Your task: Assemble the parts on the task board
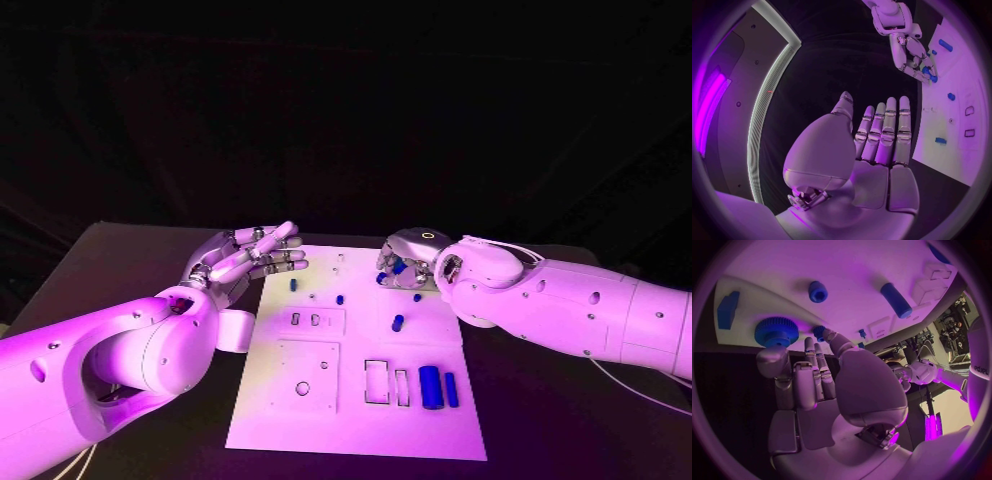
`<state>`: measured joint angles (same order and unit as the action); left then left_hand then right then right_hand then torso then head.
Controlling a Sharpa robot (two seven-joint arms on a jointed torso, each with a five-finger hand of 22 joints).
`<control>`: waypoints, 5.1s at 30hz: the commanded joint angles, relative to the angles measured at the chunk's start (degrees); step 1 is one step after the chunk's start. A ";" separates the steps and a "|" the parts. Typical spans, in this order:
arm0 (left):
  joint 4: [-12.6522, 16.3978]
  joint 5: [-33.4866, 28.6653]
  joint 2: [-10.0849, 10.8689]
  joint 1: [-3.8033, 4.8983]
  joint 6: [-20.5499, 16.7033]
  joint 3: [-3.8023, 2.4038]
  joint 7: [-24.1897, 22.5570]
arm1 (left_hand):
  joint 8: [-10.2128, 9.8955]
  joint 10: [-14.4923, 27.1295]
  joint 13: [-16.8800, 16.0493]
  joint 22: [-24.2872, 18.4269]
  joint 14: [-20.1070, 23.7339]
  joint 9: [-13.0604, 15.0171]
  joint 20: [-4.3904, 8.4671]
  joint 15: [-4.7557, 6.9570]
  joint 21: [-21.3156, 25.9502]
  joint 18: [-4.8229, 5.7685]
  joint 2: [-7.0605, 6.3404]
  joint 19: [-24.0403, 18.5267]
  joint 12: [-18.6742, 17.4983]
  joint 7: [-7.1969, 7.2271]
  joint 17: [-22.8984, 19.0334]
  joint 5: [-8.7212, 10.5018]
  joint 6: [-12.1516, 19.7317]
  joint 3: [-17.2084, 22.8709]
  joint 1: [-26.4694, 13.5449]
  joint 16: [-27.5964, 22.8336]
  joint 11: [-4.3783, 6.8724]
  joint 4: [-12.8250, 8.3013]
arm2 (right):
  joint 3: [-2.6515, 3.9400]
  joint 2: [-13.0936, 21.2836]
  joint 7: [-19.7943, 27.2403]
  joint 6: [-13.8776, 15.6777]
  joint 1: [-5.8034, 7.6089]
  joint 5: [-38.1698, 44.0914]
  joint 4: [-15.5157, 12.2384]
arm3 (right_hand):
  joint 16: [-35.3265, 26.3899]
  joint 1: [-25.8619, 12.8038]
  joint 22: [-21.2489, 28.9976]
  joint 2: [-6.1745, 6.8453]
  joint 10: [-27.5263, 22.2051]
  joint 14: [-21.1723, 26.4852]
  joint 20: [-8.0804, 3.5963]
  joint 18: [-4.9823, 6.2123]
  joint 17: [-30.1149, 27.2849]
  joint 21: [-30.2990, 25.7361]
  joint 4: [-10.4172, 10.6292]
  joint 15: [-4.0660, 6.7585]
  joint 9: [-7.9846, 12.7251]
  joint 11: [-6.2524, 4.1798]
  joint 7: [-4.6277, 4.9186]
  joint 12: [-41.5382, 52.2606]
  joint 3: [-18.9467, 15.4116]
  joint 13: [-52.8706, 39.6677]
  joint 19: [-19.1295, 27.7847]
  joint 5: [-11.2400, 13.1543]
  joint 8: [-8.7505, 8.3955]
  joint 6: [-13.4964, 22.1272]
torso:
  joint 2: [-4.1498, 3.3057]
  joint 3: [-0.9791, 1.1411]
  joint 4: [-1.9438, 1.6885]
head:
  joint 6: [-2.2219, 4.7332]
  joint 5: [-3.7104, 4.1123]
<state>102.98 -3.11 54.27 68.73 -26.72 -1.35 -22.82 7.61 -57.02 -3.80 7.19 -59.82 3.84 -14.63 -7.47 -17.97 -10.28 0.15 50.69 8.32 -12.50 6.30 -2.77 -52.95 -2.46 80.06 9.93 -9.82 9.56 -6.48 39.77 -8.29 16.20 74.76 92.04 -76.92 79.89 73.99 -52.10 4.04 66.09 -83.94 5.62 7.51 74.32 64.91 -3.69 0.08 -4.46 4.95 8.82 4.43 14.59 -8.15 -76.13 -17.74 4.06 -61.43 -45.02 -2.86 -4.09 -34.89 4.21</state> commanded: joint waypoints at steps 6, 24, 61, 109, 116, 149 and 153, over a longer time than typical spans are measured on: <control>0.23 0.23 0.01 0.17 1.25 -0.06 0.10 | -0.49 -0.09 0.09 -0.08 -0.47 -0.06 0.04 -0.13 -0.21 -0.32 0.18 0.32 -0.54 -0.19 0.08 -0.19 -0.13 -0.15 0.51 -0.28 -0.14 -0.24 | 0.01 -0.32 0.57 -1.77 -0.16 0.03 0.18 | 1.59 1.31 -2.97 -0.33 1.56 -3.53 0.27 -1.39 1.57 2.37 0.17 -0.14 -0.35 -0.20 -0.30 0.32 2.24 0.01 -0.22 0.41 0.66 -1.87 | -0.14 -0.06 -0.02 | -0.39 0.09; 0.04 0.35 -0.06 0.20 1.08 -0.06 0.05 | -0.54 -0.08 0.09 -0.10 -0.50 -0.06 0.05 -0.14 -0.21 -0.32 0.23 0.35 -0.60 -0.23 0.09 -0.19 -0.13 -0.15 0.58 -0.33 -0.16 -0.30 | 0.01 -0.39 0.14 -1.74 -0.18 -0.07 0.30 | 2.49 2.53 -5.78 -0.69 4.02 -3.59 -0.24 -1.63 2.51 4.49 0.06 0.52 -1.40 -1.09 -1.19 0.61 5.03 -0.09 -0.22 2.17 1.51 -4.30 | -0.22 -0.14 -0.13 | -0.74 0.30; -0.43 0.36 -0.70 0.23 1.40 -0.06 0.35 | -0.68 -0.03 0.08 -0.14 -0.58 -0.06 0.08 -0.17 -0.21 -0.31 0.43 0.40 -0.78 -0.29 0.13 -0.19 -0.11 -0.11 0.80 -0.49 -0.22 -0.48 | 0.84 -9.58 -0.11 11.84 0.42 -1.09 6.96 | 3.14 2.16 -7.68 0.21 4.51 -3.68 -0.25 -1.83 3.22 5.85 0.31 0.46 -2.08 -1.00 -1.10 -0.11 6.57 0.14 -0.14 0.40 1.31 -4.61 | -0.51 -0.25 -0.35 | 0.73 -0.26; -0.99 0.75 -0.61 0.96 1.87 -0.06 1.08 | -0.98 0.16 0.09 -0.26 -0.53 -0.08 0.07 -0.27 -0.12 -0.27 0.48 0.34 -1.12 -0.42 0.17 -0.19 0.04 -0.25 0.89 -0.84 -0.34 -0.68 | 0.91 -10.32 -0.08 11.74 -0.26 -4.03 9.46 | 2.45 -0.42 -3.74 3.62 -5.46 -3.01 2.08 -0.86 1.52 2.68 2.64 -1.98 -0.55 1.83 1.50 0.35 3.76 2.56 3.15 1.86 -0.03 4.76 | -0.86 -0.43 -0.49 | 0.87 -0.66; -1.20 0.75 -0.16 1.09 2.43 -0.05 1.23 | -1.05 0.20 0.10 -0.29 -0.50 -0.08 0.06 -0.29 -0.09 -0.26 0.48 0.31 -1.21 -0.38 0.17 -0.18 0.08 -0.31 0.88 -0.94 -0.35 -0.71 | 1.46 -1.01 0.36 12.56 0.50 -11.06 0.93 | 3.53 -0.72 -6.42 2.87 0.06 -3.44 1.67 -1.27 3.09 4.42 3.90 -1.33 -1.10 0.90 1.21 2.96 3.72 1.66 1.77 1.33 0.61 2.45 | -0.75 -0.35 0.16 | 1.17 -0.19; -2.49 0.75 -0.55 1.11 2.96 -0.03 1.38 | -1.12 0.19 0.09 -0.34 -0.51 -0.06 0.04 -0.29 -0.05 -0.26 0.56 0.28 -1.31 -0.25 0.19 -0.19 0.06 -0.33 0.96 -1.07 -0.30 -0.81 | 1.66 4.69 -1.13 -0.30 1.09 -19.41 2.05 | 7.39 1.38 -14.10 2.93 4.60 -4.77 -0.33 -2.46 9.67 8.10 11.01 0.71 -2.94 -1.56 -0.50 52.87 -14.72 -49.55 -1.52 -4.36 3.23 7.10 | -0.92 -0.34 0.55 | 0.70 0.63; -2.55 0.75 -0.60 1.11 3.01 -0.03 1.41 | -1.12 0.19 0.09 -0.34 -0.51 -0.06 0.04 -0.29 -0.05 -0.26 0.56 0.28 -1.31 -0.25 0.19 -0.19 0.06 -0.33 0.96 -1.07 -0.30 -0.81 | 1.65 3.93 -1.17 -0.41 1.04 -19.35 2.88 | 7.60 1.95 -14.54 2.63 5.37 -4.86 -0.30 -2.53 10.09 8.35 11.07 0.68 -3.04 -1.54 -0.48 54.92 -14.91 -51.57 -1.73 -4.43 3.45 7.24 | -0.91 -0.34 0.51 | 0.61 0.73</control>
<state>100.38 -2.66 53.83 69.77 -24.90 -1.33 -21.20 6.73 -57.01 -3.78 6.94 -60.02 3.82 -14.63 -7.68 -17.97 -10.27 0.59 50.69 7.29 -12.49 6.44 -2.77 -52.95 -2.93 80.51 9.10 -9.82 9.09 -4.83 43.88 -9.20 17.03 75.85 72.82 -74.27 87.32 75.36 -66.58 6.76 71.16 -84.02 5.30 6.11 74.92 72.90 7.45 1.22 -7.45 3.29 8.45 59.05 0.06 -59.41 -77.48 -21.85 7.32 -54.59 -45.92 -3.20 -3.57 -34.21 4.86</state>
